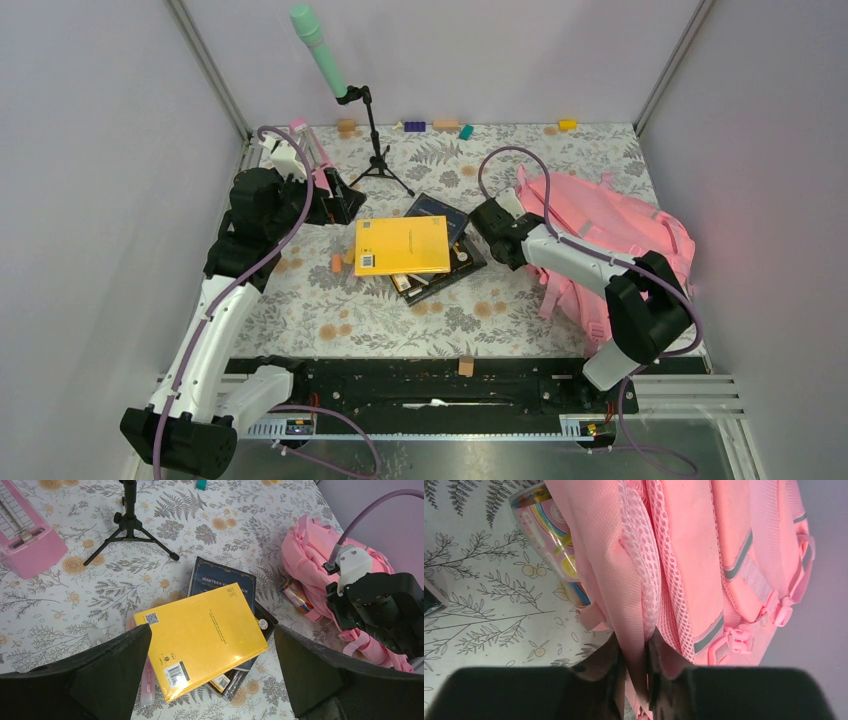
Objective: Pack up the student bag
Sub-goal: Adjust the student bag at the center of the board.
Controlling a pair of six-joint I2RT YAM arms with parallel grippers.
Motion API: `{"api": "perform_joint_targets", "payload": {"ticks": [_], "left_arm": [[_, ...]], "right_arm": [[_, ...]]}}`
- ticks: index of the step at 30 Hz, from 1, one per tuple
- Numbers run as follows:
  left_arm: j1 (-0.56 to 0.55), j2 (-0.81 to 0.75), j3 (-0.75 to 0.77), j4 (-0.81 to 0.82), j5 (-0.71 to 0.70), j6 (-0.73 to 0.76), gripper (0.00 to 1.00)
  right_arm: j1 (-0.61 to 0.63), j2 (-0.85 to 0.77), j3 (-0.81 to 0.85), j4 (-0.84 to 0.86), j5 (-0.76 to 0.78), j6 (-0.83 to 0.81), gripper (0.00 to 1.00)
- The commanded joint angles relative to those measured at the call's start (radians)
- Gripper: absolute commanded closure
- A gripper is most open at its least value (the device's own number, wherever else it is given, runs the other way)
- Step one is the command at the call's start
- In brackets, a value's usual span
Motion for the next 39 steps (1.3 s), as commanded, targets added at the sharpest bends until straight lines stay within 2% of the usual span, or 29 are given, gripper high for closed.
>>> {"api": "perform_joint_targets", "payload": {"ticks": [1, 3, 12, 24, 31, 39], "left_arm": [[-0.004, -0.015, 0.004, 0.065, -0.012, -0.006, 0.01], [-0.004, -0.016, 0.004, 0.065, -0.012, -0.006, 0.01], [-0.004, -0.022, 0.003, 0.071, 0.01, -0.002, 0.01], [-0.004, -0.071, -0.026, 0.148, 0.129, 0.029, 0.01], [-0.009, -0.114, -0.051, 0.216, 0.255, 0.049, 0.01], [-0.053, -0.156, -0.079, 0.266, 0.401, 0.115, 0.01]], "right_arm": [[0.004, -0.02, 0.047, -0.013, 0.082, 0.013, 0.91], [0.004, -0.035, 0.054, -0.014, 0.081, 0.009, 1.0], [0.004, -0.233, 0.086, -0.013, 0.036, -0.058, 1.0], [0.003, -0.518, 0.311, -0.06, -0.172, -0.209, 1.0], [0.003, -0.612, 0.476, -0.137, -0.483, -0.179, 1.0], [0.003, -0.686, 0.476, -0.12, -0.81, -0.086, 1.0]]}}
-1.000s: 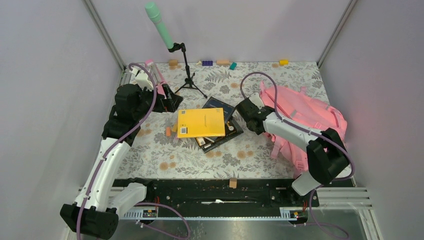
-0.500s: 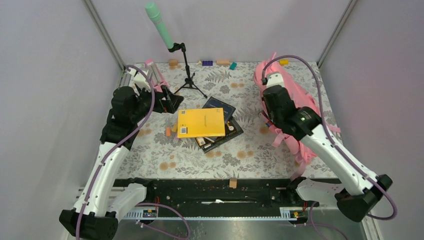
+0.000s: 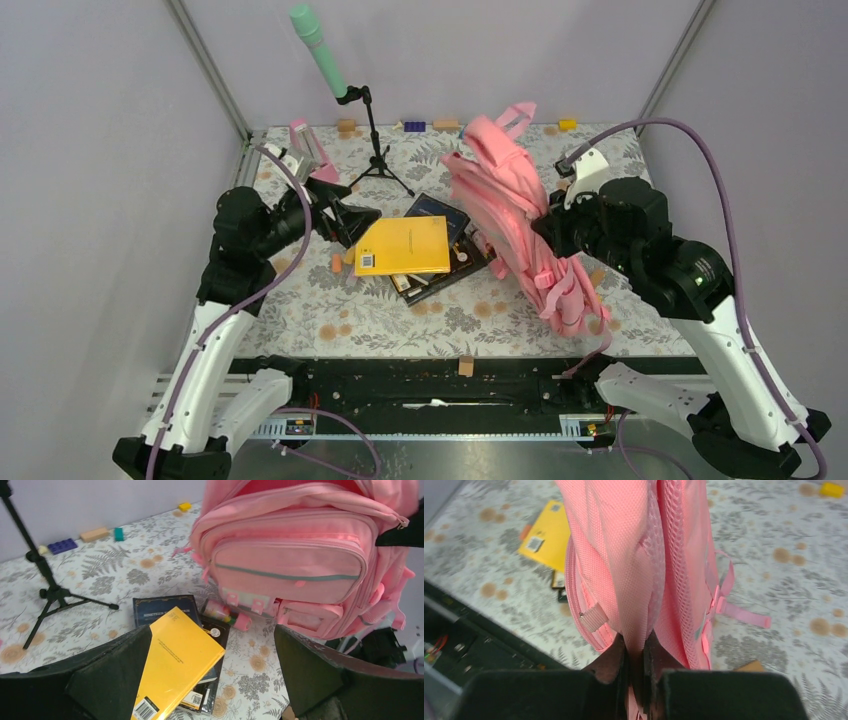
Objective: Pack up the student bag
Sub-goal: Adjust the student bag at the center of the board.
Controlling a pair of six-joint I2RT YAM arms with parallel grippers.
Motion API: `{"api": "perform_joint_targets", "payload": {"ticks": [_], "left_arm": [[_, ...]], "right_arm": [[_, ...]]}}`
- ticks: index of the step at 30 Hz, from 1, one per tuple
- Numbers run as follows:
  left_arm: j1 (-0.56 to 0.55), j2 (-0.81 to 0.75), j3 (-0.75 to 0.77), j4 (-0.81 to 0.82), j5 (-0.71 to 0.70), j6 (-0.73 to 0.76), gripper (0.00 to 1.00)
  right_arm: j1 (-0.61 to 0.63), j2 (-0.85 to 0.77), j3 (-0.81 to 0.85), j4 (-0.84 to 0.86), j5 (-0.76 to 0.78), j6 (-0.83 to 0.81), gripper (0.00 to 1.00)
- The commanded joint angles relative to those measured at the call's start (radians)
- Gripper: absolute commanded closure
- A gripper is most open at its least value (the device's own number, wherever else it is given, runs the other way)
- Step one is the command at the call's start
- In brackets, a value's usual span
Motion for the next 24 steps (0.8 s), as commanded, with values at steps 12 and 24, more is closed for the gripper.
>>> {"api": "perform_joint_targets", "payload": {"ticks": [12, 24], "left_arm": [[-0.17, -0.104, -0.081, 0.175, 0.035, 0.239, 0.01], [-0.399, 0.026, 0.029, 0.268, -0.034, 0.611, 0.01]], "right_arm": [[0.002, -0.057, 0.069, 0.131, -0.474, 0.059, 1.0], [0.002, -0.04, 0.027, 0.092, -0.575, 0.015, 1.0]]}}
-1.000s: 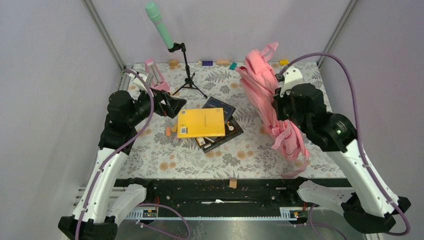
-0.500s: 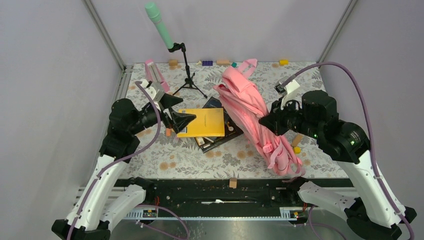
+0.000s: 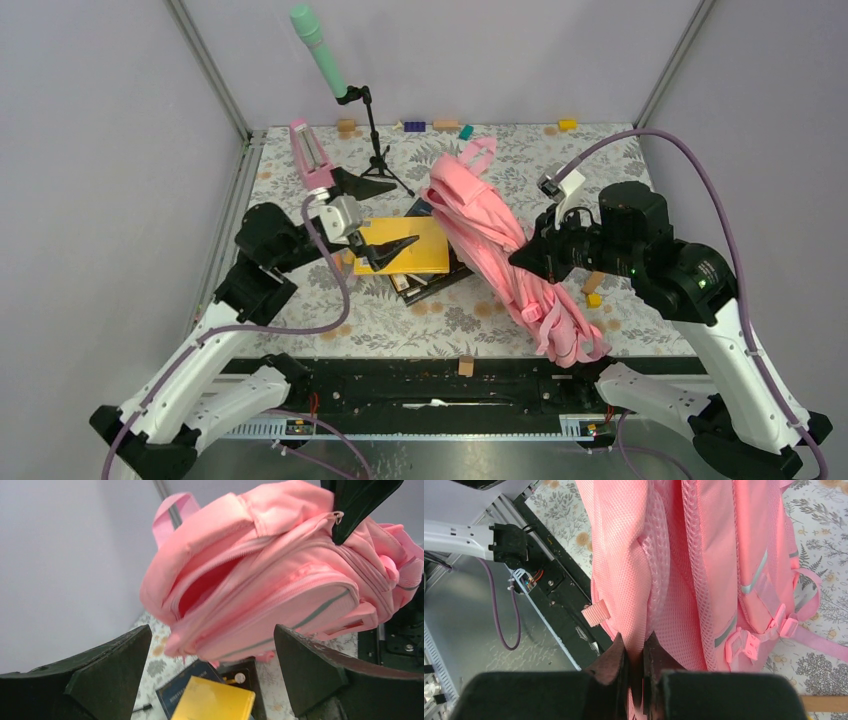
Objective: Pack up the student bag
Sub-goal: Adjust the student bag at the center of the board.
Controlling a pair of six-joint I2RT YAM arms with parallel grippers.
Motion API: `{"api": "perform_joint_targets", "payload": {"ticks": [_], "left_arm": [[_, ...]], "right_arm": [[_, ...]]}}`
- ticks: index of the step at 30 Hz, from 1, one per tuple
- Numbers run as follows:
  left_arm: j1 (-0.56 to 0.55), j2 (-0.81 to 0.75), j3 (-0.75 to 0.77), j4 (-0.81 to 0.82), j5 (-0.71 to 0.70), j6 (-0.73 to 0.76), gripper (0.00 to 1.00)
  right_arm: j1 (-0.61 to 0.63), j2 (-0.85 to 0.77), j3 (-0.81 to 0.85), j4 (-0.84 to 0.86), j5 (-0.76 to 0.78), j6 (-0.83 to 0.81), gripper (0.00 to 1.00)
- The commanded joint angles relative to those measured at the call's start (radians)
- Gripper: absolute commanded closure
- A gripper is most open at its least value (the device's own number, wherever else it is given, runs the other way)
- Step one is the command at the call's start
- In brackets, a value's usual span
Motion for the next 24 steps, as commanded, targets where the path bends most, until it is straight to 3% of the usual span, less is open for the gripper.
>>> {"api": "perform_joint_targets", "payload": {"ticks": [1, 6, 12, 21, 24], "left_arm": [[-0.105, 0.084, 0.116, 0.007, -0.048, 0.218, 0.01], [-0.257, 0.137, 0.131, -0.025, -0.195, 0.434, 0.01], [-0.34, 0.194, 0.144, -0.065, -0.279, 0.531, 0.04], [-0.383, 0.225, 0.119, -0.072, -0.393, 0.571, 0.38], [-0.391, 0.241, 0.118, -0.07, -0.415, 0.566, 0.73]], "right_arm": [[0.004, -0.02, 0.023, 0.159, -0.121, -0.025, 1.0], [0.005, -0.012, -0.003, 0.16, -0.174, -0.04, 1.0], [0.004, 0.003, -0.023, 0.152, -0.194, -0.058, 1.0], [0.003, 0.009, -0.031, 0.133, -0.225, -0.076, 1.0], [0.003, 0.02, -0.039, 0.13, -0.214, -0.074, 1.0]]}}
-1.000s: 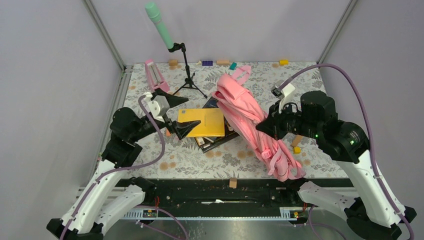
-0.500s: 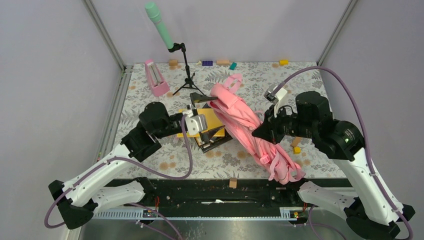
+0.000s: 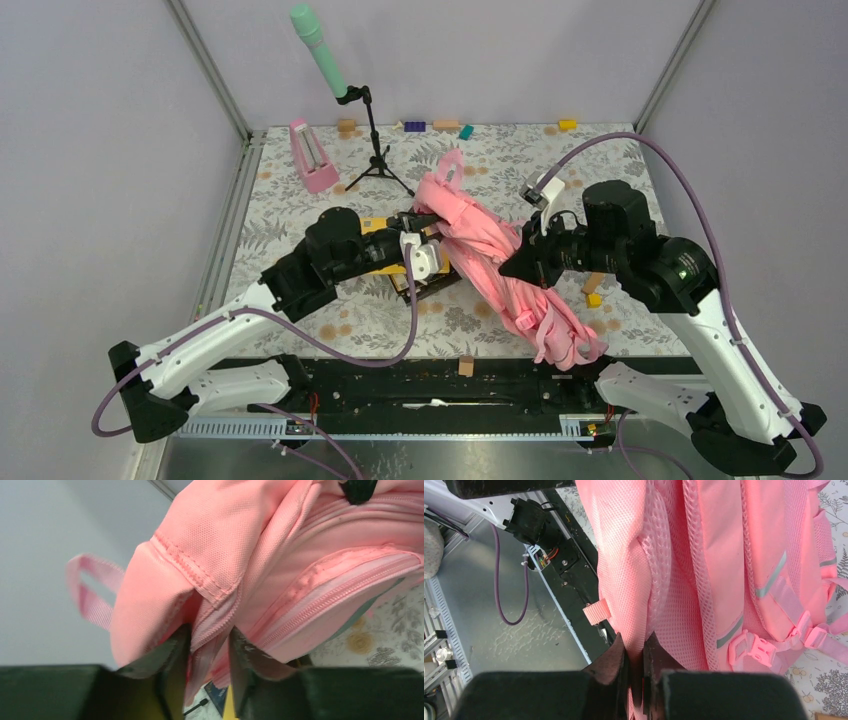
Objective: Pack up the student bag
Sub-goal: Adjust the student bag at the center of the board.
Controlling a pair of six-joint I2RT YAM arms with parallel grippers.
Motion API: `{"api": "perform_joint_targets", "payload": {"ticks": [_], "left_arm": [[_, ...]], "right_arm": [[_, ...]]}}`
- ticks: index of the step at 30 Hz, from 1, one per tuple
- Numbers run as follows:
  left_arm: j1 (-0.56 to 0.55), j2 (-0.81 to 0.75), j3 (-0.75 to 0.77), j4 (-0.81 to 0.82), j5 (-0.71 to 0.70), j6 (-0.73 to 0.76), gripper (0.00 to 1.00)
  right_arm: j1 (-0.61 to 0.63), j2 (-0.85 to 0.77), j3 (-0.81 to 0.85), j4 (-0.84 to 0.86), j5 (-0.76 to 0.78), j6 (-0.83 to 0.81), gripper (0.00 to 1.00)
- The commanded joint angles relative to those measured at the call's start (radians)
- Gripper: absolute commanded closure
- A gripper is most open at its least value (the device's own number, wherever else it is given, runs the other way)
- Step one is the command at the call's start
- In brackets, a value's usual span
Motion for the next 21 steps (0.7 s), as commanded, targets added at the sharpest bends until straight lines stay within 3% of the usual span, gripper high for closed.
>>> {"api": "perform_joint_targets", "payload": {"ticks": [1, 3, 5, 6, 9, 10, 11, 13, 15, 21], "left_arm": [[-0.014, 0.022, 0.017, 0.029, -0.076, 0.013, 0.81], [-0.015, 0.02, 0.005, 0.029, -0.097, -0.002, 0.97], [-0.017, 0.009, -0.012, 0.04, -0.133, -0.039, 1.0], [-0.016, 0.002, -0.021, 0.044, -0.15, -0.06, 1.0], [-0.017, -0.019, -0.039, 0.028, -0.201, -0.148, 1.0], [-0.015, -0.022, -0.037, 0.008, -0.215, -0.18, 1.0], [-0.015, -0.023, -0.034, -0.017, -0.229, -0.212, 1.0], [-0.015, -0.018, -0.022, -0.071, -0.25, -0.264, 1.0], [-0.015, -0.005, -0.006, -0.12, -0.301, -0.325, 1.0], [0.013, 0.039, 0.047, -0.249, -0.383, -0.46, 1.0]], "right_arm": [[0.004, 0.002, 0.012, 0.121, -0.079, -0.014, 1.0], [0.003, 0.004, 0.006, 0.124, -0.059, -0.008, 1.0], [0.004, 0.005, 0.0, 0.123, -0.018, 0.01, 1.0], [0.003, 0.002, -0.005, 0.122, 0.01, 0.02, 0.94], [0.004, -0.012, -0.028, 0.124, 0.103, 0.045, 0.62], [0.004, -0.017, -0.038, 0.124, 0.144, 0.052, 0.45], [0.003, -0.024, -0.046, 0.124, 0.17, 0.058, 0.34], [0.004, -0.041, -0.064, 0.123, 0.197, 0.061, 0.21], [0.003, -0.053, -0.073, 0.109, 0.215, 0.061, 0.15], [0.004, -0.072, -0.069, 0.055, 0.317, 0.113, 0.14]]}}
